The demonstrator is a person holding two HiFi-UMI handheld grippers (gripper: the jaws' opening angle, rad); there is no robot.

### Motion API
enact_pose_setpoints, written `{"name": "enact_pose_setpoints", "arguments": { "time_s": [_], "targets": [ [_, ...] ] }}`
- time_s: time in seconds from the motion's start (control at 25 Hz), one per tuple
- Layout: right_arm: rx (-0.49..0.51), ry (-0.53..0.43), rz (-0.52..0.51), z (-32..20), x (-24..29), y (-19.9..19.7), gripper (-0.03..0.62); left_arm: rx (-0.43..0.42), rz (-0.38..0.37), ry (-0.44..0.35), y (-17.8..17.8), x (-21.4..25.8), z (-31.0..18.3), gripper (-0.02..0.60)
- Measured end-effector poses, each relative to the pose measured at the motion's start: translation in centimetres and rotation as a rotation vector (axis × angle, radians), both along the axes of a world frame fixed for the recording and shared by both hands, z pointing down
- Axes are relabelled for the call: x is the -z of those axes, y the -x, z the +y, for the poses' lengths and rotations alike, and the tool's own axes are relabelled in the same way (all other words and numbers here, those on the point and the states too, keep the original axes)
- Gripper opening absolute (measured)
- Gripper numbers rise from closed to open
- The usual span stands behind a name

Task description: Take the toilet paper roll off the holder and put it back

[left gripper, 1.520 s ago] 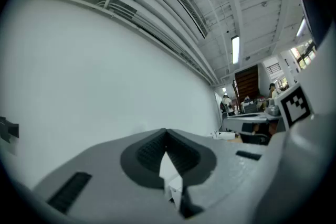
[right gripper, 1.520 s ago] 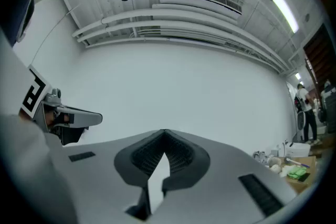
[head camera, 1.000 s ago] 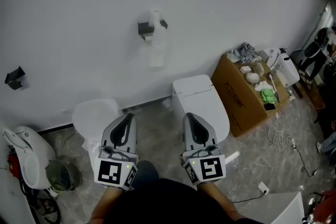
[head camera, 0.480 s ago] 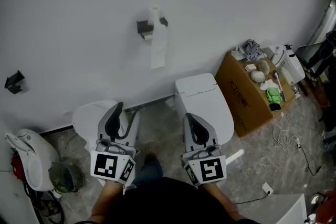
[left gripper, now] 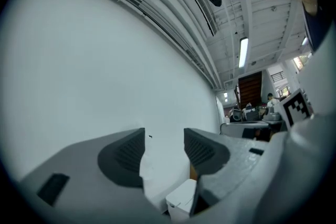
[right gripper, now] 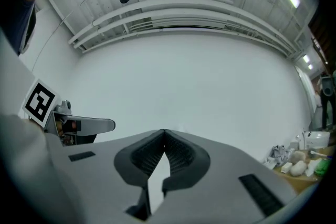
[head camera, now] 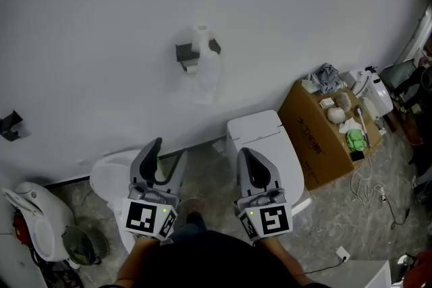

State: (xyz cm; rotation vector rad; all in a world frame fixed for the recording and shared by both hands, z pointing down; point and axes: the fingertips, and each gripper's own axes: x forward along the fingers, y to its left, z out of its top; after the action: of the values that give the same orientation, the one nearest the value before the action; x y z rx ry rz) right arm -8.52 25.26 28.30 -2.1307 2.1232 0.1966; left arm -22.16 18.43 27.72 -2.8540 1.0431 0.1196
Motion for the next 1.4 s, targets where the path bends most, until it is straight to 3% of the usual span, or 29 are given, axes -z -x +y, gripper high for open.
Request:
{"name": "enact_pose_setpoints", "arguments": {
  "time_s": [0.28, 0.68, 1.4],
  "targets": [
    [-0.029, 0.013, 0.005, -8.2, 0.3, -1.6, 0.015, 0.001, -0.029, -0.068, -1.9, 1.2, -7.9, 0.213],
    [-0.096, 0.037, -0.013, -16.5, -1.1, -4.4, 0.015, -0.079, -0.035, -0.025, -5.3, -0.2, -17.4, 0.213],
    [-0.114, 0.066, 0.025, -20.2, -1.9, -3.6, 0.015, -0.14, -0.038, 0.025, -5.5, -2.2, -21.8, 0.213]
  ]
}}
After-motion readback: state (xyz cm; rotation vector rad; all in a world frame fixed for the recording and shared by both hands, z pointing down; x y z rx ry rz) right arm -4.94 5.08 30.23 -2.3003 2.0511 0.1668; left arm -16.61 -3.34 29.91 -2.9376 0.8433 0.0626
